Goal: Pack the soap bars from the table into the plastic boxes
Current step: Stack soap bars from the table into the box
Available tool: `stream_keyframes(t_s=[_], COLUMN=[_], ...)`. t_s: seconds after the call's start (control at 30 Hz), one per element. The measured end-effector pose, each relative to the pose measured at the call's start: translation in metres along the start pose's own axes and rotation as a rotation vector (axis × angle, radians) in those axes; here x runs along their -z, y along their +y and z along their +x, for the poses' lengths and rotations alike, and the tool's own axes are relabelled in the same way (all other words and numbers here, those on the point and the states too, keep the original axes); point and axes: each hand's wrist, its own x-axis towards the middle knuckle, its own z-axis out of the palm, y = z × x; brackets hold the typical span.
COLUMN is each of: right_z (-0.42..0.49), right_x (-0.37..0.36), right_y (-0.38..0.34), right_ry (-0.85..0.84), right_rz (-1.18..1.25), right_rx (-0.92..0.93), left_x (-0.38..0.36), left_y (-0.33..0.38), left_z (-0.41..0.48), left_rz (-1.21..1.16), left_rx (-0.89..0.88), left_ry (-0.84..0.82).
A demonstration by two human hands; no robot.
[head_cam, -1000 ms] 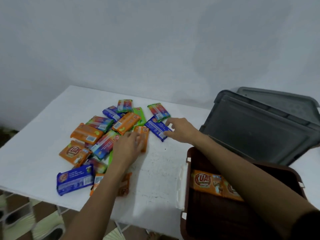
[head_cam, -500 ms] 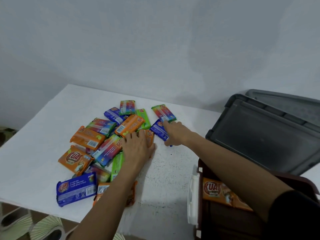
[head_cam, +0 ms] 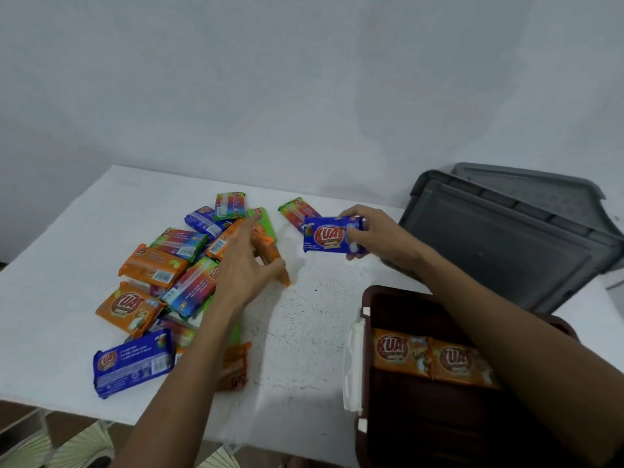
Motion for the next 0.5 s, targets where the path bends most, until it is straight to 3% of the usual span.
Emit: stream_keyframes(t_s=[0.17,0.37,0.5], right_z=[-0.05,-0.113,-0.155], right_x=[0.026,0.051,0.063], right_y=[0.01,0.03,0.044], right_ry=[0.116,0.328,0.404], right_rz=[0.116,-0.092,-0.086], right_rx=[0.076,0.279,0.326], left_x=[0.004,-0.003,-0.015], left_y=[0.017,0.053,0.076], left_z=[-0.013,-0.036,-0.051], left_rz=[-0.118,-0.405,-0.533], left_rx=[-0.059,-0.09,-0.138], left_ry=[-0.004,-0.055,-0.091])
